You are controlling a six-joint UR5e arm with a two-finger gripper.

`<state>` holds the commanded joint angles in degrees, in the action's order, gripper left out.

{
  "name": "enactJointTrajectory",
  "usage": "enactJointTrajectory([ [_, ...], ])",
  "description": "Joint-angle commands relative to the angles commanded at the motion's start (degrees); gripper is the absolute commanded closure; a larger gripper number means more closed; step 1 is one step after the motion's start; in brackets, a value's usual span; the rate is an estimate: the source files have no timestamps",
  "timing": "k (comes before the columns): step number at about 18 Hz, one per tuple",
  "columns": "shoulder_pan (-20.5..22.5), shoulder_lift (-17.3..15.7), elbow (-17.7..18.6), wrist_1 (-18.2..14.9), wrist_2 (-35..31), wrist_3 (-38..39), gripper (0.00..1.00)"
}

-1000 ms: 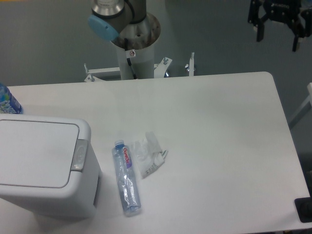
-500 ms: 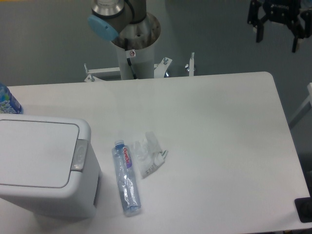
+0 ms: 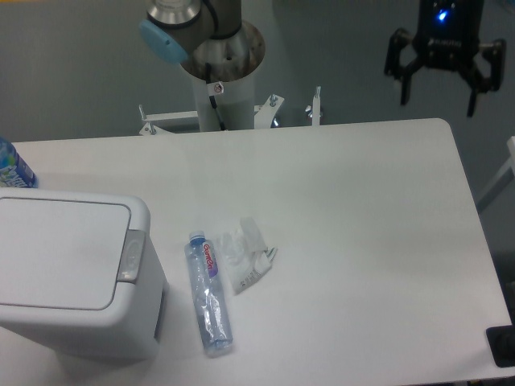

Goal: Open the trash can
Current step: 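Move the gripper down toward the white trash can's lid edge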

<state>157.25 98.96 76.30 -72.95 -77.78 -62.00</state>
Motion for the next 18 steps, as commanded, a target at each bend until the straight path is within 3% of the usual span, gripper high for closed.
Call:
enactJointTrajectory([
  [4,-5.5,1.7,-2.0,1.4,0.1,16.2,0.0],
  [8,-10.3,2.3,-1.4,2.7,-0.2,22.9,0.0],
  [11,-13.3,3.0,-1.3,2.8,0.7,36.2,0.0],
  [14,-16.0,4.8,-1.3,3.9,8.3,47.4,0.0],
  [18,-18.4,6.6,1.0,9.1,13.6,53.9,0.0],
])
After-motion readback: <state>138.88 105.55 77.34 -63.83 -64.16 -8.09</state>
